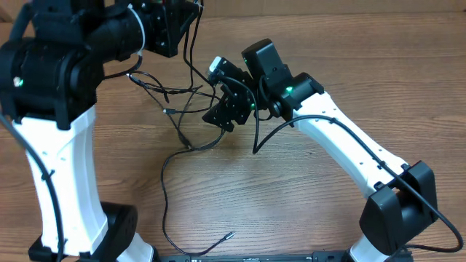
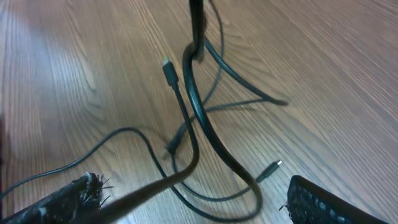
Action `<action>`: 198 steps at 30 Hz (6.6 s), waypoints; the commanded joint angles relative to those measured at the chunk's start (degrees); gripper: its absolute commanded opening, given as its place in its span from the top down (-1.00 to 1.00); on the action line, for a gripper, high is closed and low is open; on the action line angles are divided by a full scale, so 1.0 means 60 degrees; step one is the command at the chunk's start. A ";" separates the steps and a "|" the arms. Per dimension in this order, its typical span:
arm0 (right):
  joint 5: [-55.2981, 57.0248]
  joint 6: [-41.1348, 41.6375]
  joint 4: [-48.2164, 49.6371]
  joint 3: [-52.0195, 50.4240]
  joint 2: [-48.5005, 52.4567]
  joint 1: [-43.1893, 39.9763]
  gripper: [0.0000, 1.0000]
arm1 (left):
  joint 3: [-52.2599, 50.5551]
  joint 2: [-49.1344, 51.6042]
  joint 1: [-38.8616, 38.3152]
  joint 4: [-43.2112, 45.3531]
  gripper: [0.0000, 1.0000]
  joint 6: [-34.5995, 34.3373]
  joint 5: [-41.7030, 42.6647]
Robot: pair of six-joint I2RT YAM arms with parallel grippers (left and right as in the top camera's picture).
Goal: Untangle cables
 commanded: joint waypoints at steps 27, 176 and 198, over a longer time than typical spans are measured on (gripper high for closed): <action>0.0011 -0.0102 0.0215 0.0015 0.0331 0.0204 0.92 | 0.0095 -0.1752 0.0036 -0.0262 0.92 -0.0306 -0.1315; 0.1202 0.4251 -0.3231 0.5909 -0.1854 -0.2801 0.92 | 0.0025 -0.0561 0.1140 -0.2630 0.91 0.2761 0.1676; 0.0109 0.3974 -0.3490 0.5912 -0.3144 -0.2798 0.93 | 0.0025 0.3089 -0.0911 -0.2124 -0.61 0.9245 0.0707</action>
